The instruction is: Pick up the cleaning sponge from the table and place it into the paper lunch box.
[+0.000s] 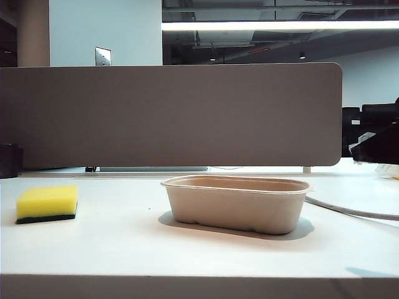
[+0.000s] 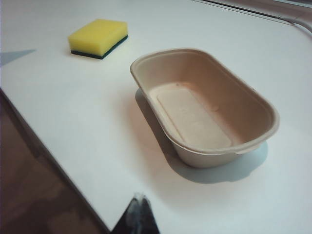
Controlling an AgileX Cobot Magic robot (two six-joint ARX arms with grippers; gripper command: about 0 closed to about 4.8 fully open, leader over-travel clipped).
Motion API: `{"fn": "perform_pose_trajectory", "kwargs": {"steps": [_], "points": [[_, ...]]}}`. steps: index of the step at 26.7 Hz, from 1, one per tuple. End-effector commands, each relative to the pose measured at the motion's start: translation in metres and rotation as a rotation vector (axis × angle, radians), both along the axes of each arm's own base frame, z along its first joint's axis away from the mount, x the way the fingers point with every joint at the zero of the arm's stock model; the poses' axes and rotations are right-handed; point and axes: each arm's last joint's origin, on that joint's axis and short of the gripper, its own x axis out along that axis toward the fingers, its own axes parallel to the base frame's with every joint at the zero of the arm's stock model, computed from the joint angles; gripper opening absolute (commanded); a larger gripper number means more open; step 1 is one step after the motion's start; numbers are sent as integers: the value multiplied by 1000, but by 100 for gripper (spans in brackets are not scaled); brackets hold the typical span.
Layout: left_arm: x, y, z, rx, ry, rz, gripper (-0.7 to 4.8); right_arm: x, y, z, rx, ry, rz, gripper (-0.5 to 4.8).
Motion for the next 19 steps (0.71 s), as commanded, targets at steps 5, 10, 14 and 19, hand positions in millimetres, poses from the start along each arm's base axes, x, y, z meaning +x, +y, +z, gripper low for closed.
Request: {"fn": "perform_pose_trajectory", "kwargs": {"steps": [5, 10, 14, 19], "points": [[-10, -4, 44, -238, -383, -194, -4, 0, 0, 2, 13, -13, 0, -5], [-8, -5, 40, -364, -249, -254, 93, 0, 0, 2, 14, -13, 0, -5], [-10, -12, 65, -278, -154, -431, 479, 0, 0, 2, 13, -13, 0, -5], [5, -12, 117, -51, -87, -292, 479, 0, 0, 2, 14, -13, 0, -5]]}}
